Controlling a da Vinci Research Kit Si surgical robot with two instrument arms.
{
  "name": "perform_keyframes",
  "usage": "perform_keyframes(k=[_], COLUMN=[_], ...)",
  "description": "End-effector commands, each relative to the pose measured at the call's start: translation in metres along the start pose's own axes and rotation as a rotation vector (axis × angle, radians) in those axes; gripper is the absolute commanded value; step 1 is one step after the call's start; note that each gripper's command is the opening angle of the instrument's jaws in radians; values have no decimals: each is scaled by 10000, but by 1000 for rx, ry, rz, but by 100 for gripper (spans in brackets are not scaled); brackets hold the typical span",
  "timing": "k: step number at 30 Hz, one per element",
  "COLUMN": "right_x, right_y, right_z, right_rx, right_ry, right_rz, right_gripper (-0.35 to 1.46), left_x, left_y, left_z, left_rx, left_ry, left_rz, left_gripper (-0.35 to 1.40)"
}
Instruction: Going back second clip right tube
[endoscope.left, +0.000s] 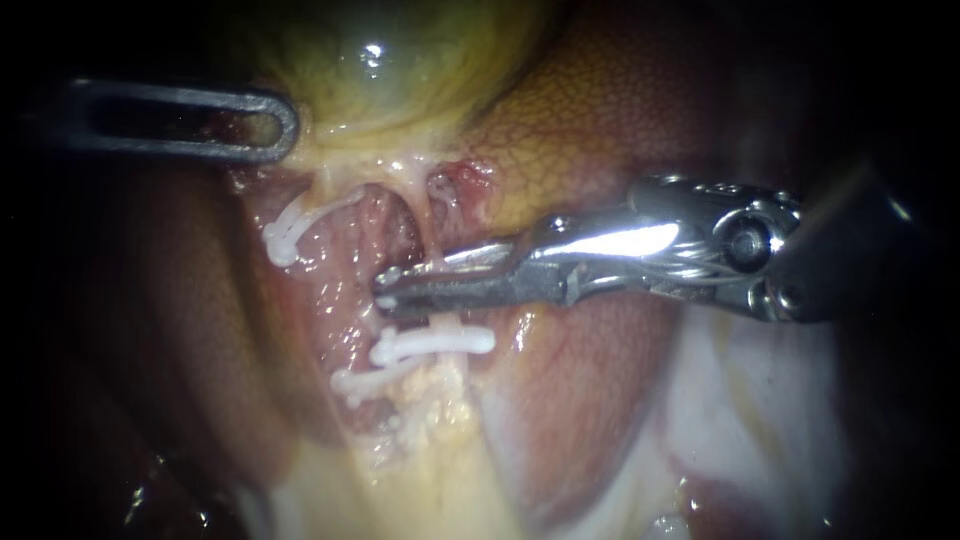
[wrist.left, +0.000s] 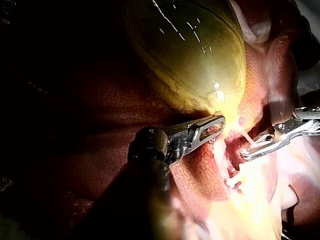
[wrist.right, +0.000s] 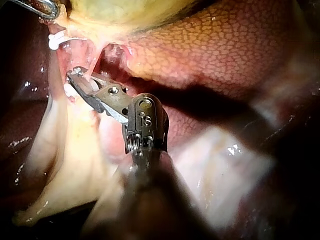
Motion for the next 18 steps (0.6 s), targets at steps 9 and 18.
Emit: perform_keyframes(k=[9, 18], right_x=[-6, -28], right_y=[8, 28], right_z=[13, 7], right_rx=[1, -114], right_ry=[-4, 31], right_rz=[-136, -340], right_gripper=[44, 50], left_x=[0, 0], left_y=[0, 0], left_z=[0, 0], left_rx=[0, 0], left_ry=[0, 0], left_rz=[0, 0], left_gripper=[-35, -35])
